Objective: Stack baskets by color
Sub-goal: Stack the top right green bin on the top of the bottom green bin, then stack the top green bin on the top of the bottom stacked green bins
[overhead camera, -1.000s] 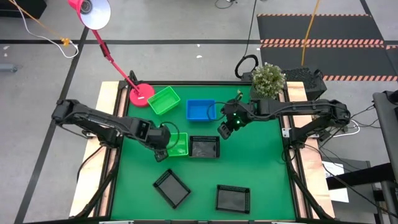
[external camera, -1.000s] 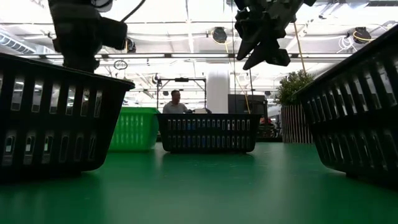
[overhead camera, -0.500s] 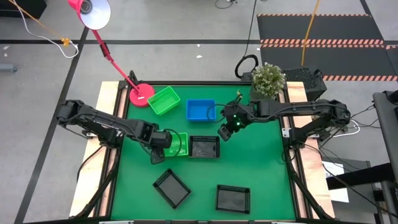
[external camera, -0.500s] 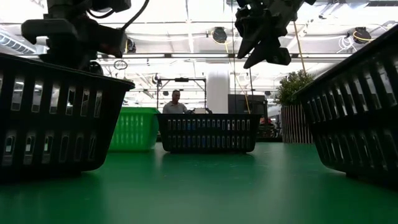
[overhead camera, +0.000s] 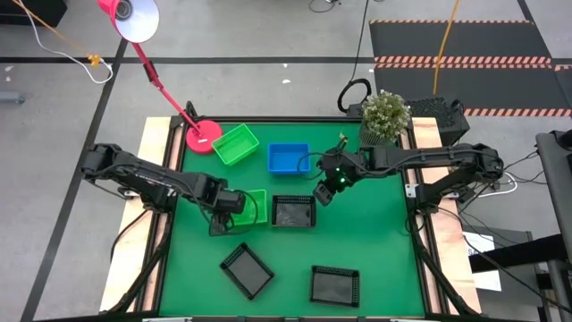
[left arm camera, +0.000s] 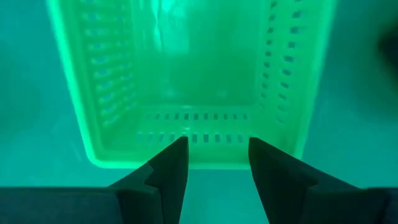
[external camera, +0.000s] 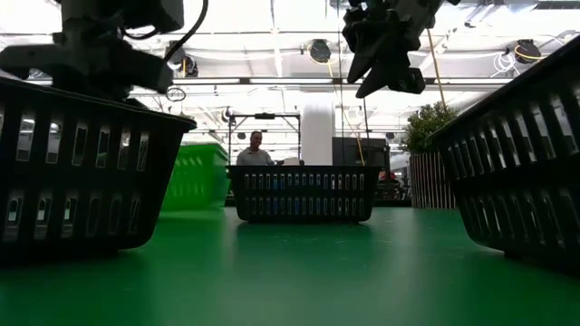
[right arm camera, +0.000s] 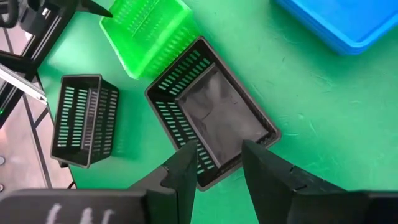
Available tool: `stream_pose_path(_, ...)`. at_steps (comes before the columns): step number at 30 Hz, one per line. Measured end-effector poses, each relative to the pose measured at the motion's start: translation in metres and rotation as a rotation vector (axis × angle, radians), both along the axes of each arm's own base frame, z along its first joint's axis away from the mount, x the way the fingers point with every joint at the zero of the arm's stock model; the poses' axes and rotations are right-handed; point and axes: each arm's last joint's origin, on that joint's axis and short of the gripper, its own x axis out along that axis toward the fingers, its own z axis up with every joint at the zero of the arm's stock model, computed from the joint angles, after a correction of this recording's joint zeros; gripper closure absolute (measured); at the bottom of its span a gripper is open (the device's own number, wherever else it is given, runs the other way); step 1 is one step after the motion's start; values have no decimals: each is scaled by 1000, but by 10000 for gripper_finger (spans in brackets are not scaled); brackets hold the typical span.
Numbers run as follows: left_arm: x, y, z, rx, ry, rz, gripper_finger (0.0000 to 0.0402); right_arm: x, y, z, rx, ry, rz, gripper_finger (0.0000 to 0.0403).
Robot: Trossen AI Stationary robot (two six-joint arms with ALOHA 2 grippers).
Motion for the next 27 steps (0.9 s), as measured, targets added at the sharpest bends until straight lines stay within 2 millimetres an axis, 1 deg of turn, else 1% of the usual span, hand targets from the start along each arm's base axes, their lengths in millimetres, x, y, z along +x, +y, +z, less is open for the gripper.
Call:
stream_pose_path(3,-3,1,-3,5,27,-8,232,0,0,0,1,0,0,284)
stream_pose_path(9,-3,2,-2,36,24,-46,232,0,0,0,-5,-1,6,284)
stream_pose_path(14,-3,2,-1,38,12,-44,232,0,0,0,-9,-1,11,284)
stream_pose_path(18,-4,6,12,89,-22,-26,232,0,0,0,-10,-2,12,284)
stream_pose_path(23,-6,20,39,114,-70,47,232,0,0,0,-7,-2,10,284)
stream_pose_path(25,-9,29,48,108,-85,122,232,0,0,0,-5,-2,7,284)
stream_pose_path(27,-12,42,55,103,-112,256,232,0,0,0,-1,-1,2,284)
